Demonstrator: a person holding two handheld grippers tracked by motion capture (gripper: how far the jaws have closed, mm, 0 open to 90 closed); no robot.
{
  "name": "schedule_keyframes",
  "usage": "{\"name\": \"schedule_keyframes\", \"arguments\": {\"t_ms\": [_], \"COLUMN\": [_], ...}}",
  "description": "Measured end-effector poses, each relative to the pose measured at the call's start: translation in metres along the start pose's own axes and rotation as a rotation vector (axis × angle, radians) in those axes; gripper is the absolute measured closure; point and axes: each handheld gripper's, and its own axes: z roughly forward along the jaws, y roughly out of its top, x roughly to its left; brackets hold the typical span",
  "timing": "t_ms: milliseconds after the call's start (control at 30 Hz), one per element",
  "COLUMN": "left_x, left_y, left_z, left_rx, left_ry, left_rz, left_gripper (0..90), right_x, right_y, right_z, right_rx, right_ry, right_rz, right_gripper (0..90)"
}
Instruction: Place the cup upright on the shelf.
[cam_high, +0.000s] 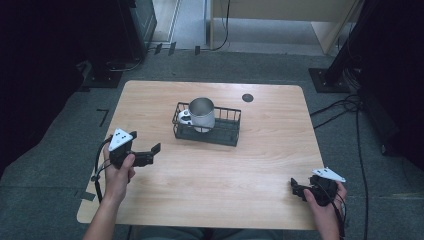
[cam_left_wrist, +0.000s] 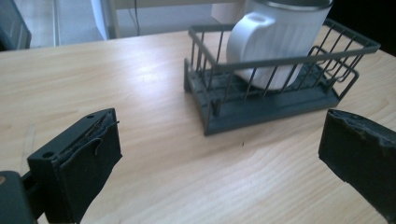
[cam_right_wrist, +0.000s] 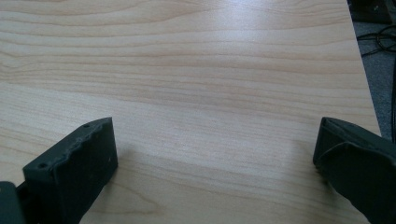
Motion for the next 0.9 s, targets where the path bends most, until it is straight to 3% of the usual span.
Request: {"name": "schedule_keyframes", "arguments": {"t_ms": [300, 900], "left_x": [0.009, 0.020], "left_y": [-0.031, -0.089], "left_z": [-0.014, -0.029], "left_rx": [0.019, 0.117], "left_ry": [0.024, 0.099], "left_rz": [-0.051, -0.085], "left_gripper": [0.0, 0.0], "right_x": [0.000, 0.000], "right_y": [0.000, 0.000], "right_z": [0.000, 0.000], "right_rx": [0.000, 0.000], "right_ry": [0.000, 0.000], "right_rz": [-0.003, -0.003], "right_gripper": [0.0, 0.0]}}
